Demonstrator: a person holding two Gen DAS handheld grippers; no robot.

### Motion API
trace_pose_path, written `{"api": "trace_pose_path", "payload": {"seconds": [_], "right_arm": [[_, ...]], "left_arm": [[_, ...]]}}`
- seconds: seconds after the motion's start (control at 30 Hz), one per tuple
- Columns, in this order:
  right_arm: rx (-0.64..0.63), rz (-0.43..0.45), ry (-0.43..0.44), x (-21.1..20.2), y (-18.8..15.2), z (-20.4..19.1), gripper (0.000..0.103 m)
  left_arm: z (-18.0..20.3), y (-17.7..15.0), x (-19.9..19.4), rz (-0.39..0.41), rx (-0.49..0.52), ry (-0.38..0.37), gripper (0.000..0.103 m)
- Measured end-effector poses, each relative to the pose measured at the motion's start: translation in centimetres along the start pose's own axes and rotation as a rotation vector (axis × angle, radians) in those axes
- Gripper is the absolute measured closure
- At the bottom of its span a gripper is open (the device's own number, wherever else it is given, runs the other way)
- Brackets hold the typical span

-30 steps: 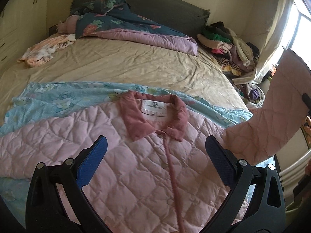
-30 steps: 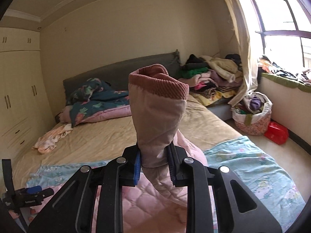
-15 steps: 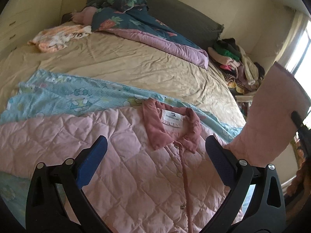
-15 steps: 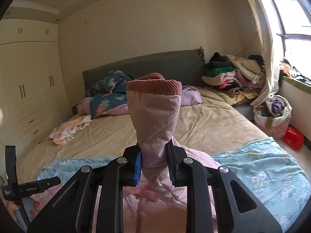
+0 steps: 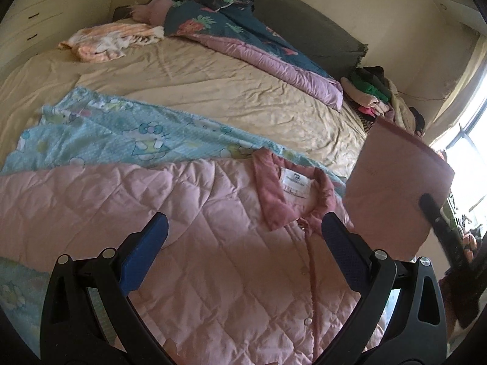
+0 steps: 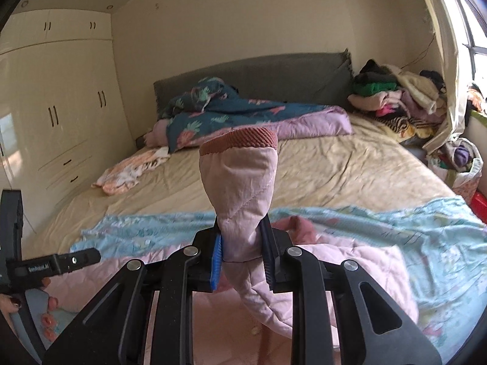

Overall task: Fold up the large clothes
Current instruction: 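Lay the sleeve across the jacket body toward the collar, open right gripper, then withdraw the right tool and move the left tool toward the other sleeve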

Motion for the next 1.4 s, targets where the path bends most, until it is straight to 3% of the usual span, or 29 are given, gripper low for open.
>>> {"api": "trace_pose_path", "payload": {"seconds": [0.33, 0.63, 0.8, 0.93, 1.03, 1.13, 1.23, 1.33, 1.4], "right_arm": [[-0.076, -0.117, 0.038, 4.3, -6.5, -4.4, 0.082], [-0.116, -0.232, 0.125, 6.7, -11.6, -8.0, 0.073], [-0.132, -0.341, 0.245, 7.1, -14.5, -10.8, 0.048], [-0.151, -0.357, 0.310, 5.5, -15.4, -11.5, 0.031], [-0.116, -0.335, 0.335, 3.3, -14.8, -9.7, 0.028], [-0.078, -0.319, 0.275, 1.6, -14.1, -5.3, 0.028], [-0.010, -0.300, 0.105, 0.6, -13.2, 1.9, 0.028], [0.058, -0.291, -0.012, 0.0, -12.6, 7.6, 0.028], [0.077, -0.286, -0.093, -0.4, -12.2, 11.3, 0.028]], "left_arm": [[-0.6, -0.5, -0.1, -0.005, 0.001, -0.069, 0.008], [-1.5, -1.1, 0.2, -0.022, -0.017, -0.051, 0.008], [-1.2, -1.7, 0.2, -0.033, -0.012, -0.039, 0.008], [-0.6, -2.4, 0.6, -0.047, 0.009, -0.014, 0.008], [0.3, -3.1, 1.2, -0.060, 0.031, -0.001, 0.008], [1.9, -4.2, 2.4, -0.079, 0.070, 0.006, 0.008], [4.2, -6.1, 4.0, -0.109, 0.132, 0.006, 0.008], [6.2, -8.2, 6.2, -0.157, 0.184, -0.003, 0.008], [6.4, -9.7, 8.0, -0.194, 0.206, 0.032, 0.008]]}}
Point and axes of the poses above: each gripper's, at about its wrist camera, not at the fingertips, and x roughly the way its jaws point, z to its right, y to its top, the point moved 6 cm from there along x, roughly the way its jaws point, and after that the axes turned 2 degrees about -x, right-handed, at the moved point
